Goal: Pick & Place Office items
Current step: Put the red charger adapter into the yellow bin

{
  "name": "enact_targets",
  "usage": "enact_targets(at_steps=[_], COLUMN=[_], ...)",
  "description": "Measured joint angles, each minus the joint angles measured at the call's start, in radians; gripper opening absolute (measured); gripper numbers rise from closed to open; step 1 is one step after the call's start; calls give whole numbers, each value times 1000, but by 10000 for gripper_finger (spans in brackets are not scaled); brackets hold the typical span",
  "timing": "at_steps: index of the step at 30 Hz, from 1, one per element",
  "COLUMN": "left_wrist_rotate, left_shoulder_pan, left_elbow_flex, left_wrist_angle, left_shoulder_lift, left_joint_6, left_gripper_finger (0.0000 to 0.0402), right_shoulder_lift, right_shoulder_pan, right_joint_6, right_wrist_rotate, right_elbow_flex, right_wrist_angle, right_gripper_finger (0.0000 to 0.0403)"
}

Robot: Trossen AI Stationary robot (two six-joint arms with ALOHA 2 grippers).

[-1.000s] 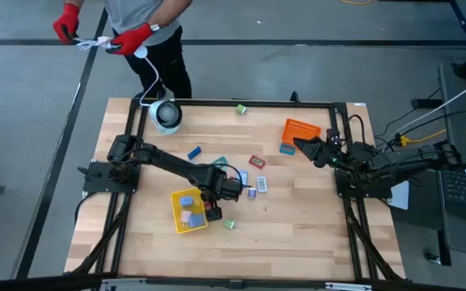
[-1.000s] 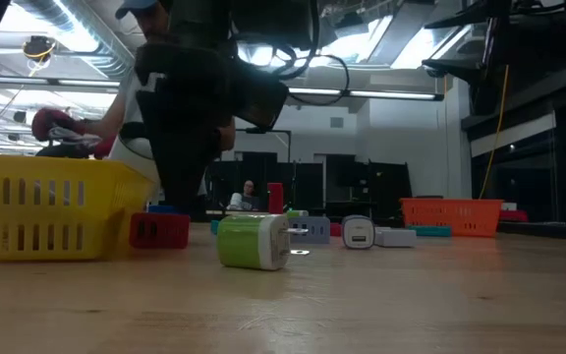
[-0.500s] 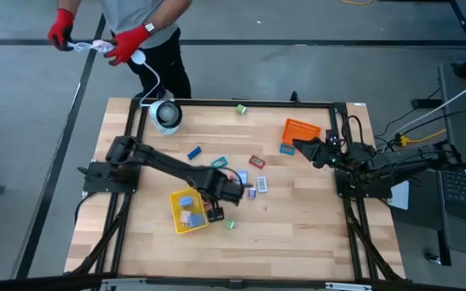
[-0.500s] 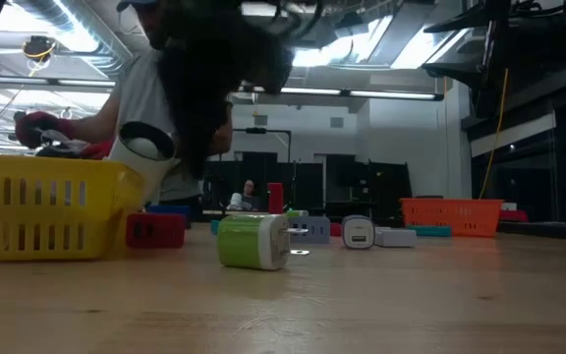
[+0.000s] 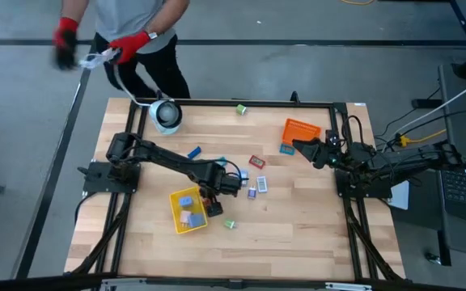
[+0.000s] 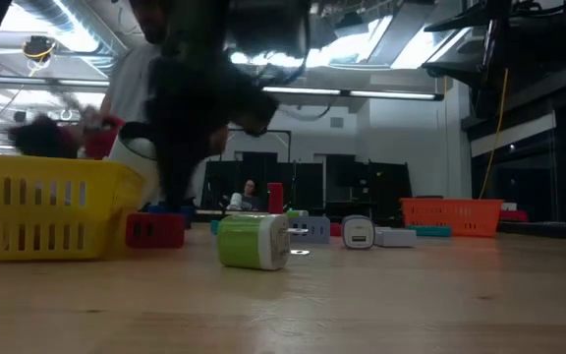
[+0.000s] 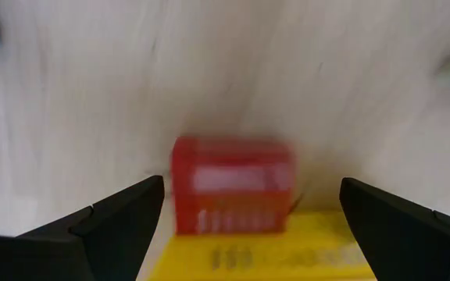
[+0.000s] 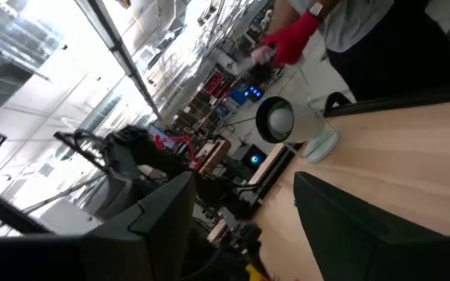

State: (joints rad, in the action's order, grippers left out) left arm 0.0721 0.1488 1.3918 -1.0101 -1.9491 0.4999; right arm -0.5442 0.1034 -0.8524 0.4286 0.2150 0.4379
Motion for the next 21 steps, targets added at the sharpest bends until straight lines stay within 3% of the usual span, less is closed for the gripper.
enact_targets(at_steps=[6,16,21], left_wrist_rotate=[1,-38,-21], left_shoulder_pan=[-10,-6,-1], left_elbow_flex=[-60,-61,-56], left_wrist_angle=[5,115,103], left_shoulder_lift=[0,-27,-75], left_joint_6=[-13,7,7], left_gripper_finger=[384,379,343], right_shoulder_lift=[0,0,0], right_shoulder_pan=[0,-1,-11], right_joint_6=[-3,-3,-3], right_wrist_rotate=[-3,1,8], right_elbow_flex=[0,0,0], right_wrist_angle=[-30,-44,-53], right_gripper_finger=[226,226,227])
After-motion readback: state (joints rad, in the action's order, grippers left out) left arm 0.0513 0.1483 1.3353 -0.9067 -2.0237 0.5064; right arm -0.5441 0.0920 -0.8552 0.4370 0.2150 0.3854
